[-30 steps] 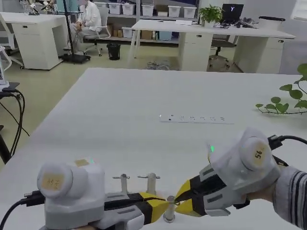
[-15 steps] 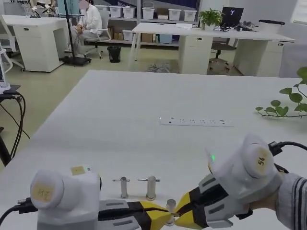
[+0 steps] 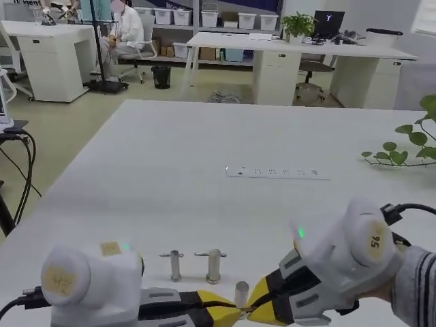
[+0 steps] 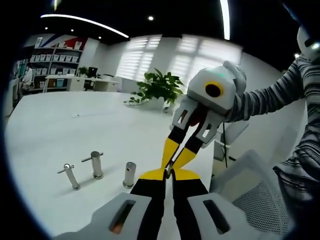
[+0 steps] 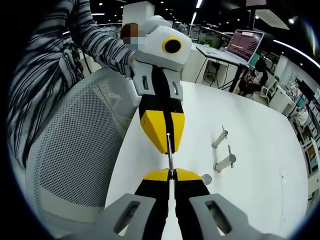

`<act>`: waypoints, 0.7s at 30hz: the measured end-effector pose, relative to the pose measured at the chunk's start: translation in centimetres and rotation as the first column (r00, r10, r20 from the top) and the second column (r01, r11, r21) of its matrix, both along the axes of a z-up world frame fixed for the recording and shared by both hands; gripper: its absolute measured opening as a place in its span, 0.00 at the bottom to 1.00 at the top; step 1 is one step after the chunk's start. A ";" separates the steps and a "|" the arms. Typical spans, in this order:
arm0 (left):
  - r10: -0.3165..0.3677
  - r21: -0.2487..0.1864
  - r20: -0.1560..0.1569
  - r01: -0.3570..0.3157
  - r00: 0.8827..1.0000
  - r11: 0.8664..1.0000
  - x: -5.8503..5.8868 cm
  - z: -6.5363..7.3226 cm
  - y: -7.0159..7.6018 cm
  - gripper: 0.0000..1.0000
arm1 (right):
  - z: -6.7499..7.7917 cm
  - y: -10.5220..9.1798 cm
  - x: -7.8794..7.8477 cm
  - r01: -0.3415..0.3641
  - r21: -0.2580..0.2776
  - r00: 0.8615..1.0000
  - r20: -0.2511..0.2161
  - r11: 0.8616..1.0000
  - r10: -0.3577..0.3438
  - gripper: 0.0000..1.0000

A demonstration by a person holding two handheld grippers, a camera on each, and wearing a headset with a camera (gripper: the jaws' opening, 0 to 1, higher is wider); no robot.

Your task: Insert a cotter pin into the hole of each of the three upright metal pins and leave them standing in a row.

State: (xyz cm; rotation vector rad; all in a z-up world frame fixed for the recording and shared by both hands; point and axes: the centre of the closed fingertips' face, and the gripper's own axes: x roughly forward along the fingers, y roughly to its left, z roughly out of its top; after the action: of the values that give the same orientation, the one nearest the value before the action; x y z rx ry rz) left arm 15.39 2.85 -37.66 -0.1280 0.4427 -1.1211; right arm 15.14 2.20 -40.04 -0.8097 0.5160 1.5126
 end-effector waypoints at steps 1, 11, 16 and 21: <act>0.006 0.001 -0.004 -0.006 1.000 1.000 0.1 -0.1 0.0 0.01 | -0.1 0.0 0.0 0.000 -0.003 1.000 0.001 1.000 0.000 0.00; 0.042 0.051 0.015 -0.042 0.999 0.998 0.9 -1.1 -0.3 0.11 | 0.3 -0.7 1.3 0.025 0.012 0.999 0.046 1.000 -0.026 0.00; 0.067 0.073 0.038 -0.069 0.997 0.995 1.6 -1.3 -0.3 0.17 | 0.2 -1.4 1.9 0.043 0.011 0.997 0.060 0.999 -0.044 0.00; 0.101 0.110 0.083 -0.110 0.991 0.988 2.4 -1.7 -0.2 0.21 | 0.0 -2.1 2.5 0.057 0.000 0.996 0.072 0.998 -0.057 0.00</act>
State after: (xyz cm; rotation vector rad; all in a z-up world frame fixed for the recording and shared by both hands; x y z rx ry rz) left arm 17.78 2.63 -39.35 -0.0074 0.4258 -0.9907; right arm 17.62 0.07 -40.06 -0.8410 0.4834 1.4262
